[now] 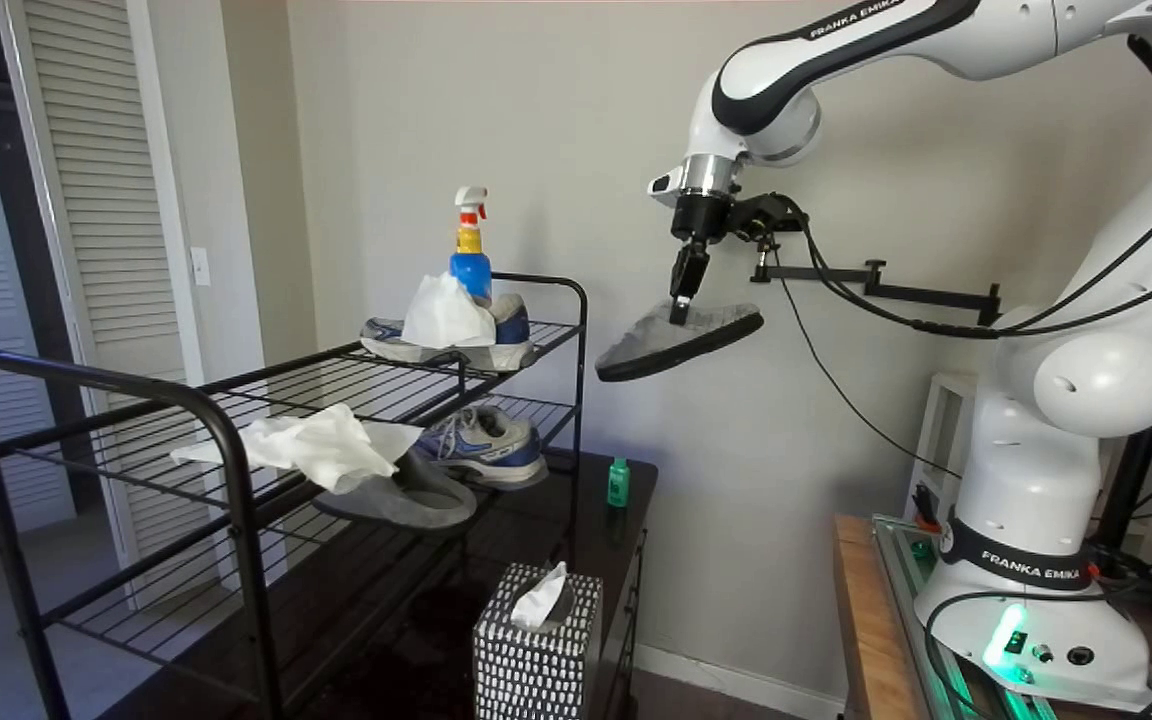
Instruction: Move the right house sleeper to the second shelf.
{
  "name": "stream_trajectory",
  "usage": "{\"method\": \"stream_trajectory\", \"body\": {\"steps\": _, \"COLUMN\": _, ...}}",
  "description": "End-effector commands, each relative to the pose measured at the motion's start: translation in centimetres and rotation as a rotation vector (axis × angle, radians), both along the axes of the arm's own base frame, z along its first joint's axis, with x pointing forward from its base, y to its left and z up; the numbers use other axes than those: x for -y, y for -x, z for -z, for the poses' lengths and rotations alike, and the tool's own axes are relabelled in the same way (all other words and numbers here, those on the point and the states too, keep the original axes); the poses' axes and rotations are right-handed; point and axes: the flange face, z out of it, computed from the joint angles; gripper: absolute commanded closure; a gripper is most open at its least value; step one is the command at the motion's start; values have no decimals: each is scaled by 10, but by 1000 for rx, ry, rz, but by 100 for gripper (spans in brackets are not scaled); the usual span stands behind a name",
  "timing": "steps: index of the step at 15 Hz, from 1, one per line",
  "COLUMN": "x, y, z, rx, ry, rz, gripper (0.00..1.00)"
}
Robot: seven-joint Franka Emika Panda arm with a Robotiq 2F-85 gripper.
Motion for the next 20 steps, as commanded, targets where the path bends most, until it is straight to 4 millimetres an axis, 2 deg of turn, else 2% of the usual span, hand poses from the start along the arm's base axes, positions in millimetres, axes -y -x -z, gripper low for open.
{"method": "stream_trajectory", "body": {"steps": 1, "x": 0, "y": 0, "z": -1, "rx": -1, "ry": 0, "rz": 0, "gripper": 95}}
{"method": "stream_trajectory", "body": {"steps": 4, "x": 0, "y": 0, "z": -1, "rx": -1, "ry": 0, "rz": 0, "gripper": 95}}
{"method": "stream_trajectory", "body": {"steps": 5, "x": 0, "y": 0, "z": -1, "rx": -1, "ry": 0, "rz": 0, "gripper": 99}}
{"method": "stream_trajectory", "body": {"steps": 8, "x": -5, "y": 2, "z": 8, "rx": 26, "ry": 70, "rz": 28, "gripper": 99}}
{"method": "stream_trajectory", "body": {"steps": 13, "x": -13, "y": -4, "z": 34, "rx": 134, "ry": 170, "rz": 74, "gripper": 99}}
{"method": "stream_trajectory", "body": {"steps": 20, "x": -21, "y": 1, "z": 70, "rx": 267, "ry": 314, "rz": 244, "gripper": 99}}
